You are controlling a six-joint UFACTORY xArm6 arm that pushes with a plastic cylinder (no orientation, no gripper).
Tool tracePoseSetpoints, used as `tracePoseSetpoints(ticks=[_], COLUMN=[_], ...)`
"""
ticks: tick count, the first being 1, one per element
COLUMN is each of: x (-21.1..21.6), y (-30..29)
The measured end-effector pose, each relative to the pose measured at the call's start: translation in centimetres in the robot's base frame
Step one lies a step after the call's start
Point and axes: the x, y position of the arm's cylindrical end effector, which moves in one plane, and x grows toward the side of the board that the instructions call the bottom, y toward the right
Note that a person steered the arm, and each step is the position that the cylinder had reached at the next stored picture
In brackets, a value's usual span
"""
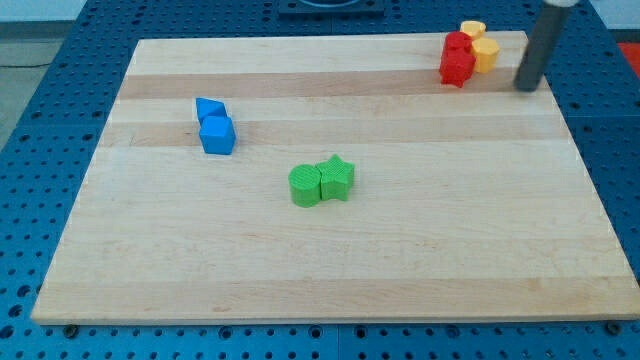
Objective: Slide heart parallel to the green star
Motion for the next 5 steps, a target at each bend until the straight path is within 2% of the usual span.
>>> tracePoseSetpoints(ticks=[2, 3, 5], x=[-10.5, -10.5, -10.5], y=[0.7, -1.3, -10.9])
